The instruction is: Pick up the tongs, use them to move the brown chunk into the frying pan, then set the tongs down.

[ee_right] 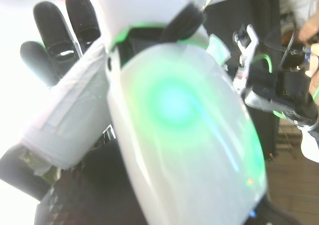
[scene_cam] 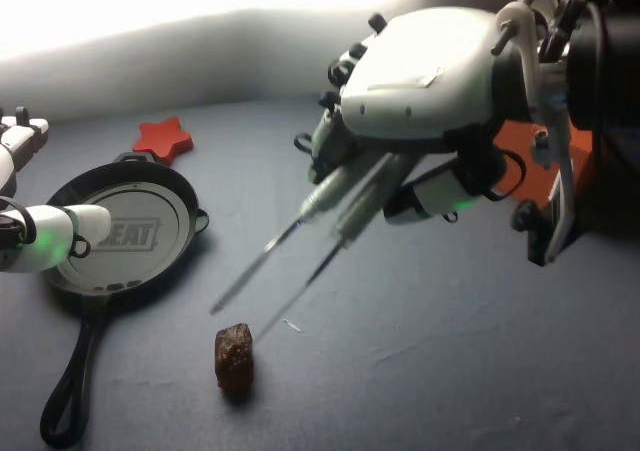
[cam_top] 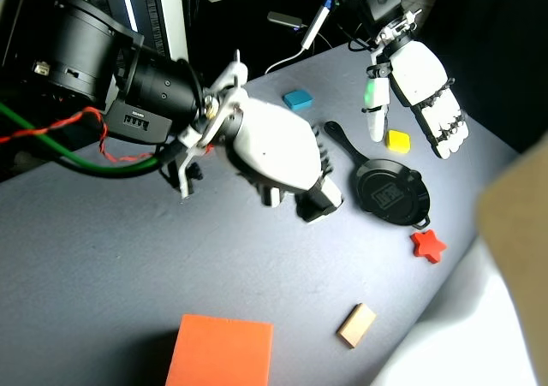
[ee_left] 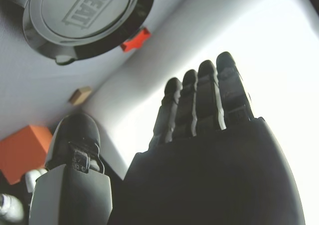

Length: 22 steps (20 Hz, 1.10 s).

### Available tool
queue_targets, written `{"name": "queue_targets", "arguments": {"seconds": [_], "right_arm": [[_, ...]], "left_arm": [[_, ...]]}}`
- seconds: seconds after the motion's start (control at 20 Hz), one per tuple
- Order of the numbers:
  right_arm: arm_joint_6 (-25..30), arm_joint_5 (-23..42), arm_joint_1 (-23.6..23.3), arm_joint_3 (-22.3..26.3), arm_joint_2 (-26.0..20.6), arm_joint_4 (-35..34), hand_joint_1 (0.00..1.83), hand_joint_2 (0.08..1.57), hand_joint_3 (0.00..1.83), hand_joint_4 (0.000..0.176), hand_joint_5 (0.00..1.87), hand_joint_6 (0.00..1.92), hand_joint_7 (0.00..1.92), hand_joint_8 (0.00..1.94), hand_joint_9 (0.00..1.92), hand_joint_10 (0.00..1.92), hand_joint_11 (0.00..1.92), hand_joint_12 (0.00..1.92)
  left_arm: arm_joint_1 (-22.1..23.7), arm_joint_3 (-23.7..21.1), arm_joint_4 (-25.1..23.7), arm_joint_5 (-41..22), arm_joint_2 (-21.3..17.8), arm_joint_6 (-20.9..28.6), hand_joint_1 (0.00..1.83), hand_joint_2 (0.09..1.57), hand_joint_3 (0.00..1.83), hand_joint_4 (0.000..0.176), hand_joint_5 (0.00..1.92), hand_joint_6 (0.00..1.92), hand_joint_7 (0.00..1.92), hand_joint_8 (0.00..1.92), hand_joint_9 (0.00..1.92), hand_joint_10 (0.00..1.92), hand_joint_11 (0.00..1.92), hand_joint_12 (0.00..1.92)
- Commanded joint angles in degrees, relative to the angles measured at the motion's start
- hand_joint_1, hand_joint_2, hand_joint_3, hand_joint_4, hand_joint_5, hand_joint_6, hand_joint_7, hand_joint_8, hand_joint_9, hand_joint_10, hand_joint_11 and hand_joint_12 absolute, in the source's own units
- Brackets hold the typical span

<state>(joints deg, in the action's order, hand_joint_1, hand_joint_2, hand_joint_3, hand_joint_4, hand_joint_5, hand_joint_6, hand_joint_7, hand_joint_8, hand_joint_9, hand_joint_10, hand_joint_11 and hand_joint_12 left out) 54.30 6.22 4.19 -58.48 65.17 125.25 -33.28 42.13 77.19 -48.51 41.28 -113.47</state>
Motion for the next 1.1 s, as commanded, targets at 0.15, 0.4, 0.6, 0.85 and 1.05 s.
{"name": "queue_targets", "arguments": {"seconds": [0.15,0.4,0.6,0.85,1.05], "right_arm": [[-16.28,-9.26,0.47,2.05,-0.82,-18.52,1.13,1.14,0.00,0.000,0.89,0.02,0.97,0.00,0.87,0.24,0.39,1.42],[-48.61,-23.77,1.54,7.38,-1.22,-52.15,1.11,1.15,0.01,0.000,0.89,0.02,0.97,0.00,0.87,0.25,0.39,1.41],[-49.44,-27.39,1.54,9.01,-0.83,-58.97,1.12,1.15,0.00,0.000,0.90,0.02,0.97,0.00,0.87,0.26,0.39,1.43],[-48.29,-33.38,0.40,9.73,0.96,-65.31,1.13,1.13,0.00,0.000,0.90,0.01,0.98,0.01,0.87,0.26,0.41,1.41],[-47.15,-37.50,0.12,10.44,2.53,-65.49,1.11,1.14,0.00,0.000,0.90,0.01,0.97,0.00,0.86,0.26,0.39,1.41]], "left_arm": [[-0.11,0.07,-3.02,-4.34,-0.38,0.17,0.08,1.26,0.00,0.000,0.00,0.00,0.00,0.00,0.00,0.00,0.00,0.00],[-1.00,-0.16,-3.01,-4.34,-0.37,1.30,0.11,1.26,0.00,0.000,0.01,0.00,0.02,0.00,0.01,0.00,0.01,0.01],[-1.15,-0.17,-3.01,-4.34,-0.37,1.34,0.06,1.26,0.00,0.000,0.00,0.00,0.02,0.00,0.01,0.00,0.01,0.01],[-1.29,-0.30,-3.02,-4.37,-0.37,1.34,0.06,1.26,0.00,0.000,0.01,0.00,0.02,0.00,0.01,0.00,0.01,0.02],[-1.55,-0.40,-3.02,-4.37,-0.37,1.34,0.07,1.26,0.00,0.000,0.01,0.00,0.03,0.00,0.01,0.00,0.01,0.04]]}}
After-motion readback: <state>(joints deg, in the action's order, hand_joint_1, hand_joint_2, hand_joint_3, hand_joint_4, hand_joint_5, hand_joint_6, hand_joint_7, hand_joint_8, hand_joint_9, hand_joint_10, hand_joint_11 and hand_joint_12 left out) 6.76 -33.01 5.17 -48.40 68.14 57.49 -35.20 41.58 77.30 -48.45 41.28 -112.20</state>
